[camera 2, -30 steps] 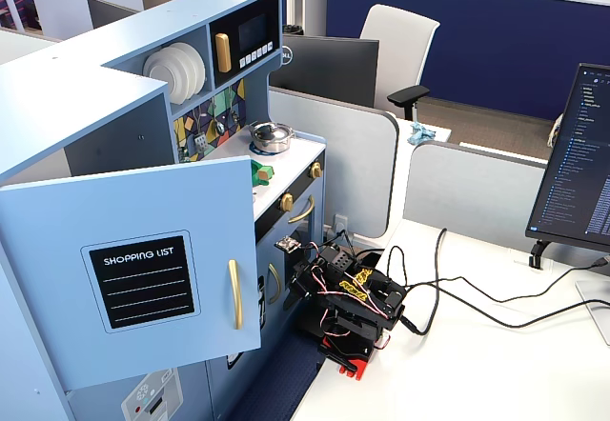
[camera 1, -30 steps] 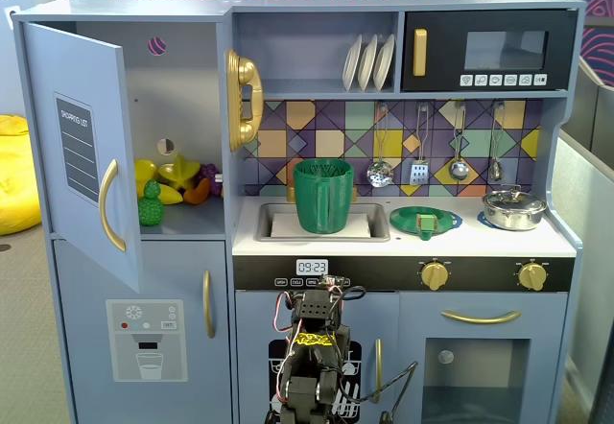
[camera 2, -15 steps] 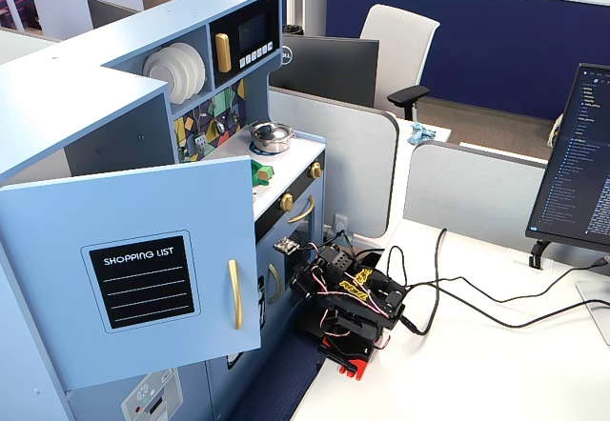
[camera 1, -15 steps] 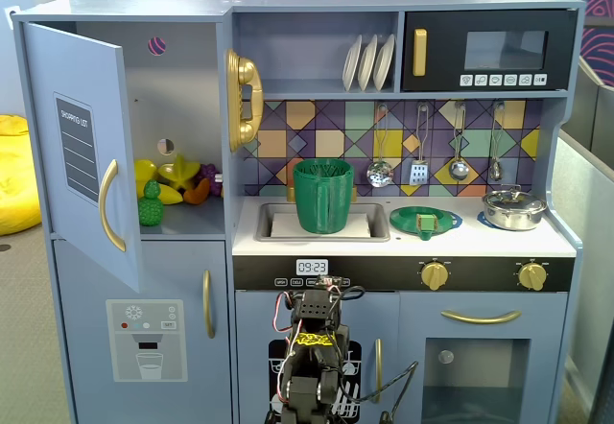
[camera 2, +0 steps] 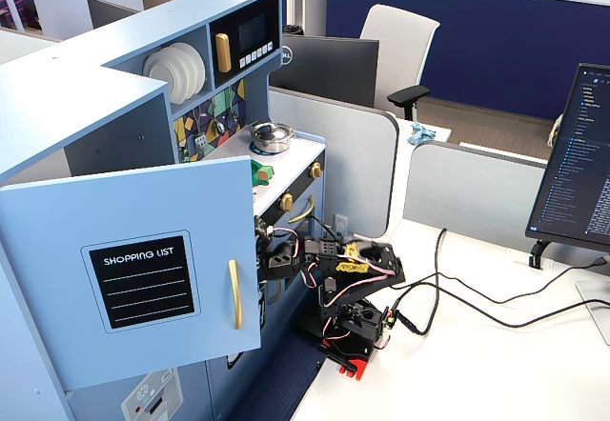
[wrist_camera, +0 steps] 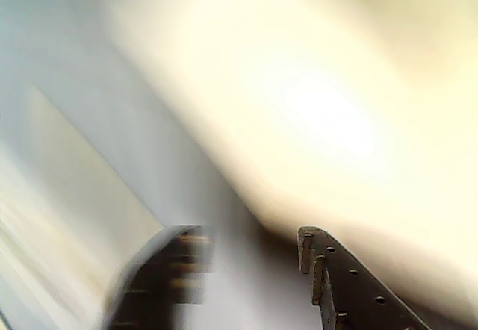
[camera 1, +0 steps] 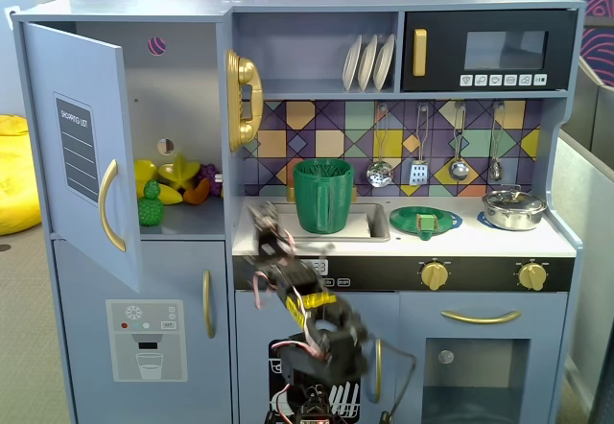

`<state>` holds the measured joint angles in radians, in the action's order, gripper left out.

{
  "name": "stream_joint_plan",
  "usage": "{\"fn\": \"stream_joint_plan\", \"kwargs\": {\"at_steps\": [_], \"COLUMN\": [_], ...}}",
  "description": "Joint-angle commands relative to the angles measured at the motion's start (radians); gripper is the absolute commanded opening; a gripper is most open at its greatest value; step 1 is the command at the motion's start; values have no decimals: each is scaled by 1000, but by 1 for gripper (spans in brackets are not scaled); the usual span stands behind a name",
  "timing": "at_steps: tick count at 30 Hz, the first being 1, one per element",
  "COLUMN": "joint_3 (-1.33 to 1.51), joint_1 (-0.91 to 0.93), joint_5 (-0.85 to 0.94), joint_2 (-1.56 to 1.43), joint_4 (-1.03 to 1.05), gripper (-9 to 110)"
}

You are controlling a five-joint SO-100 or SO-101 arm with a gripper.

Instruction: Pick up the green pineapple from the left cabinet and place it in the green recipient

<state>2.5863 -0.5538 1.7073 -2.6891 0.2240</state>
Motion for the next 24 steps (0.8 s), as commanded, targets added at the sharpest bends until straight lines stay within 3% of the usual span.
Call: {"fn": "stream_joint_plan", "kwargs": {"at_steps": [1, 7, 24], "joint_3": [-212, -259, -511], "joint_1": [-156, -202, -158], "joint_5": [52, -3, -8], "joint_2": [118, 219, 597], "joint_4": [-141, -241, -397], "gripper": [18, 26, 27]}}
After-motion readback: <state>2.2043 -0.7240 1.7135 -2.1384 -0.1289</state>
